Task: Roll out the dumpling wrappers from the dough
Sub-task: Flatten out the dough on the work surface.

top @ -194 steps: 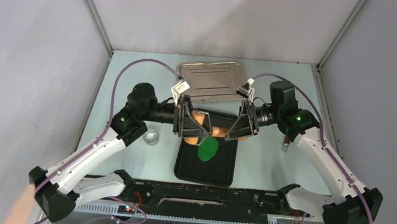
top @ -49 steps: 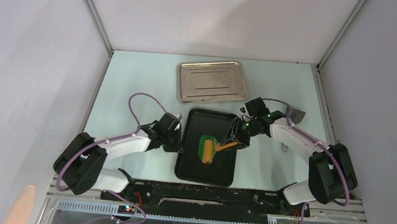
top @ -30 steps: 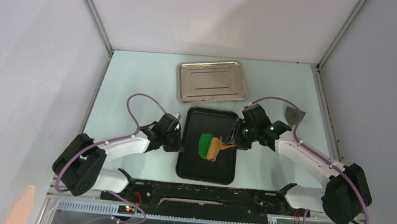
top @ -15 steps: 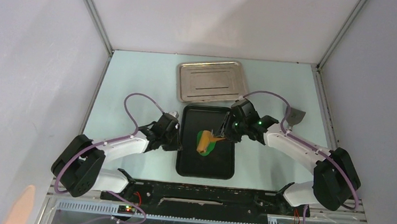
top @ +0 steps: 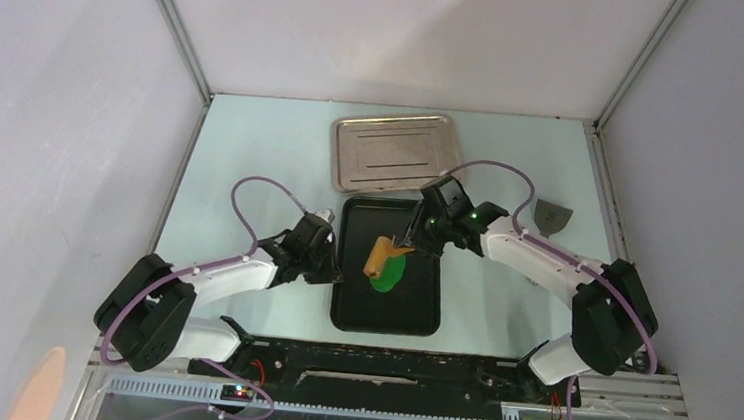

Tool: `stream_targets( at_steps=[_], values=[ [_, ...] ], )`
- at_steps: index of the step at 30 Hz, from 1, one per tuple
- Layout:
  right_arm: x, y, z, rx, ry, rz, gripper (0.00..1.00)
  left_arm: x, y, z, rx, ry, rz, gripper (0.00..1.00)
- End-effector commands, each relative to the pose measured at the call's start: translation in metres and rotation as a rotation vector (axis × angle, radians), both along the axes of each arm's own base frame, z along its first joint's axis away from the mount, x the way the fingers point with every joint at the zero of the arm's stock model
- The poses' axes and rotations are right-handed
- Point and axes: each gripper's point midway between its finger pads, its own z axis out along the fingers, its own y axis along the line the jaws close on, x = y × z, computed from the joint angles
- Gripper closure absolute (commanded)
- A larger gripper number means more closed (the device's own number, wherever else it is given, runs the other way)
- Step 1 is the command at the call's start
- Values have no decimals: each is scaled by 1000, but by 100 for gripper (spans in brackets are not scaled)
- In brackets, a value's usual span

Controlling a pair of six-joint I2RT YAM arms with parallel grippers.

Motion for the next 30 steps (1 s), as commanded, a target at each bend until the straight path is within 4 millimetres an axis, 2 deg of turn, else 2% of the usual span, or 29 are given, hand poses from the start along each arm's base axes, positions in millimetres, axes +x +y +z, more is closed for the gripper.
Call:
stream_targets(
  at_steps=[1, 5, 7, 10, 14, 22, 26, 30],
  values=[
    [-17, -96, -81, -508, 85, -110, 100, -15, -19, 11, -65, 21, -147, 100],
    [-43, -132, -86, -586, 119, -106, 100, -13, -24, 10, -79, 30, -145, 100],
    [-55, -152, -82, -635, 108, -113, 100, -13, -26, 12, -92, 27, -148, 100],
    [-68, -165, -75, -654, 76, -102, 100, -14, -28, 13, -108, 27, -154, 100],
    [-69, -159, -77, -632, 79, -80, 100, -15, -27, 11, -96, 35, -156, 100],
    [-35, -104, -100, -547, 107, -62, 100, -12, -27, 16, -93, 31, -148, 100],
    [-44, -113, -104, -562, 133, -59, 100, -11, -26, 19, -93, 24, -140, 100],
    [-67, -145, -98, -614, 142, -65, 100, -10, -26, 19, -95, 26, -125, 100]
  ],
)
